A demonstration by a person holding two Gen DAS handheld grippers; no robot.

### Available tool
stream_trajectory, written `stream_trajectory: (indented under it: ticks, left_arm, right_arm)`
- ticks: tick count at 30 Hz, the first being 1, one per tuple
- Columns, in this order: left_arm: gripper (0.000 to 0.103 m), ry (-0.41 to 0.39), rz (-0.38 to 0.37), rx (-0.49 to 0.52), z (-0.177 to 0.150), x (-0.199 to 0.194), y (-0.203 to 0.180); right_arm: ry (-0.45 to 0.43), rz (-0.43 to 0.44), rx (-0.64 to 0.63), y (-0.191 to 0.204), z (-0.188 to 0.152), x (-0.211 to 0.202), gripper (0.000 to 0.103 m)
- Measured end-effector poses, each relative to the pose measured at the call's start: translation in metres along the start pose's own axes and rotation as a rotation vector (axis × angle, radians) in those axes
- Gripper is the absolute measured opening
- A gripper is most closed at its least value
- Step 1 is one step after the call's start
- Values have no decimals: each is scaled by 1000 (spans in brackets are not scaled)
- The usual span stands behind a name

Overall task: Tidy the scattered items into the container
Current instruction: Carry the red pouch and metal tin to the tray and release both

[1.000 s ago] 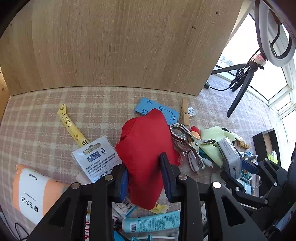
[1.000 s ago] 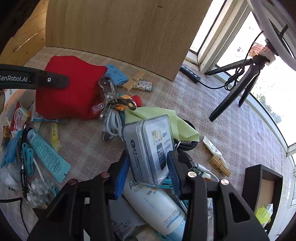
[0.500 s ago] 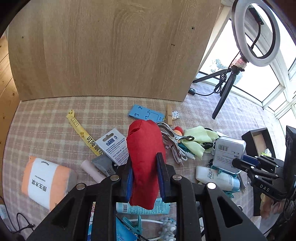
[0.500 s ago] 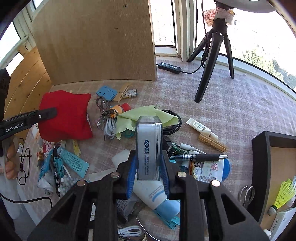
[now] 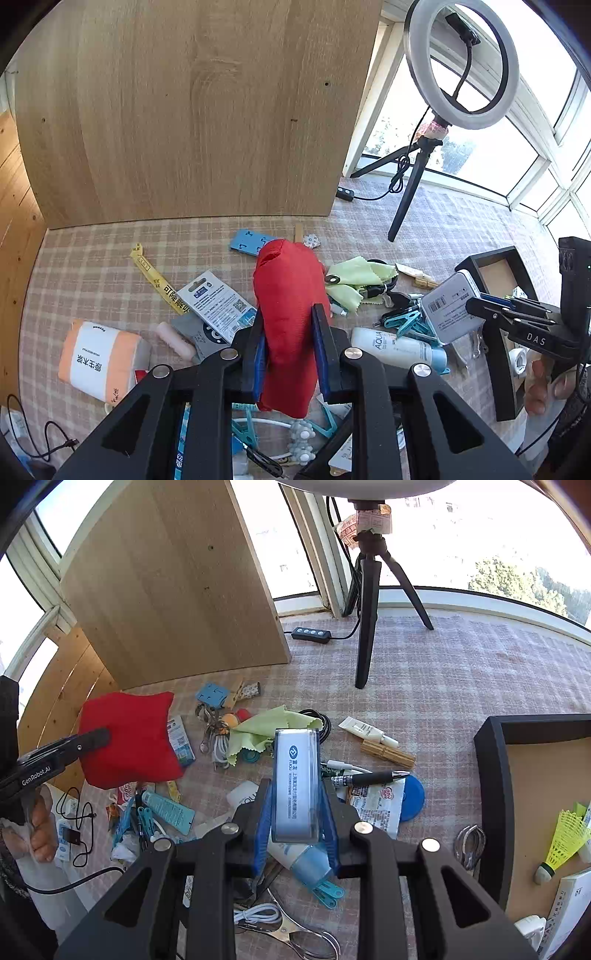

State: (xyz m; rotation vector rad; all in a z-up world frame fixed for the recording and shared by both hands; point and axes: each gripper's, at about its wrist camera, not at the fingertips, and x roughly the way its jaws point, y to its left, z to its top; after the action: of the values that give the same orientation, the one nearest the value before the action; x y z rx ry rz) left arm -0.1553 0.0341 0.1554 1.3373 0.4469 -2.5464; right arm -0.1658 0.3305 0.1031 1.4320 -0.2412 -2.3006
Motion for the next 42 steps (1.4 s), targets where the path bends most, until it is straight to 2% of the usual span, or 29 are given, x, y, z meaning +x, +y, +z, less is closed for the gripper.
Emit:
stream_trajectory:
  ticks: [6, 14, 19, 28, 32, 38, 40, 41, 42]
  left_arm:
    - [20, 0, -17, 6, -3, -6, -13]
    - [20, -7, -82, 72, 0, -12, -62]
    - [20, -1, -172, 154, 2, -9, -121]
    - [17, 19, -349, 343, -1, 1, -271]
    - [5, 26, -392, 414, -3, 7, -330]
    - [5, 47, -420, 460, -2, 27, -391]
    - [19, 65, -431, 466, 1, 36, -405]
    - [43, 75, -414, 464, 2, 40, -409]
    - [55, 63, -406, 456, 4, 41, -411]
  right_arm:
    - [0, 69, 113, -24, 2, -14, 25]
    - [-110, -14, 147, -62, 7, -66, 25]
    - [-164, -105, 187, -107, 1, -103, 25]
    - [-262, -269, 332, -212, -22, -180, 25]
    - [-286, -321, 380, -249, -33, -201, 25]
    - [-285, -371, 409, -288, -38, -212, 25]
    - [-265, -384, 388, -293, -36, -209, 27]
    - [-264, -399, 384, -295, -36, -209, 35]
    - [-275, -413, 380, -295, -36, -211, 45]
